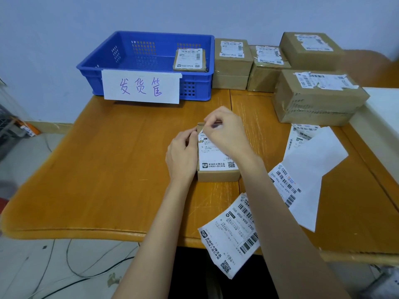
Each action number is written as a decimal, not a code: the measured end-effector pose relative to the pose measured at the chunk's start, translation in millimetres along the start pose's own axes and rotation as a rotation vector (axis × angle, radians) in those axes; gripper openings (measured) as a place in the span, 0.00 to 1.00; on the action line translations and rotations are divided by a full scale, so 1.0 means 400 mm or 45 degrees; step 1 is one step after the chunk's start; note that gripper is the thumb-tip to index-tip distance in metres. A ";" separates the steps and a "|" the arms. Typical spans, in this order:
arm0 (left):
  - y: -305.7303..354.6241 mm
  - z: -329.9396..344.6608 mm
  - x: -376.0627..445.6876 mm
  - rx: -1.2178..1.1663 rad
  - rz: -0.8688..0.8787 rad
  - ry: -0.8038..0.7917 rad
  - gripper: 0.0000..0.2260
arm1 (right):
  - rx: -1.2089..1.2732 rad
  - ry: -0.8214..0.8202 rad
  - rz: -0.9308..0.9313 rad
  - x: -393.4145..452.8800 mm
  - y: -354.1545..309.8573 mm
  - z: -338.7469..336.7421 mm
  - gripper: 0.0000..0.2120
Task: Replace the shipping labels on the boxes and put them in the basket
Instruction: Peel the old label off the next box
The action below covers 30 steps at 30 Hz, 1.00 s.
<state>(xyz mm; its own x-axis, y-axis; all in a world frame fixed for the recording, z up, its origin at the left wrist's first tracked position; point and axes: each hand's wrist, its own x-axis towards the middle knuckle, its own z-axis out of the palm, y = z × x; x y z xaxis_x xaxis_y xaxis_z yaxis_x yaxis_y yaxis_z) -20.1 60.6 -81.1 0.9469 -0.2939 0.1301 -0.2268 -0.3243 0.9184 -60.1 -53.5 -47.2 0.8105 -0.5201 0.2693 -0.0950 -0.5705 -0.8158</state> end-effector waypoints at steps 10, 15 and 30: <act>0.002 0.001 -0.002 -0.003 -0.014 0.004 0.13 | -0.060 -0.061 -0.087 0.001 0.008 0.007 0.04; 0.003 0.000 -0.002 0.003 -0.017 0.012 0.12 | -0.065 -0.030 -0.079 0.005 0.007 0.013 0.04; 0.003 0.001 0.002 0.020 -0.031 0.000 0.13 | 0.004 -0.075 -0.050 -0.006 -0.001 0.001 0.06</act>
<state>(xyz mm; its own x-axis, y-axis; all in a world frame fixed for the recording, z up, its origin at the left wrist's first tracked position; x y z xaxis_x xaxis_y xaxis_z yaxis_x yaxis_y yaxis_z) -19.6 59.6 -80.2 0.9523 -0.2855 0.1079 -0.2073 -0.3455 0.9152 -61.9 -51.8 -47.5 0.8462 -0.4591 0.2706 -0.0608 -0.5876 -0.8068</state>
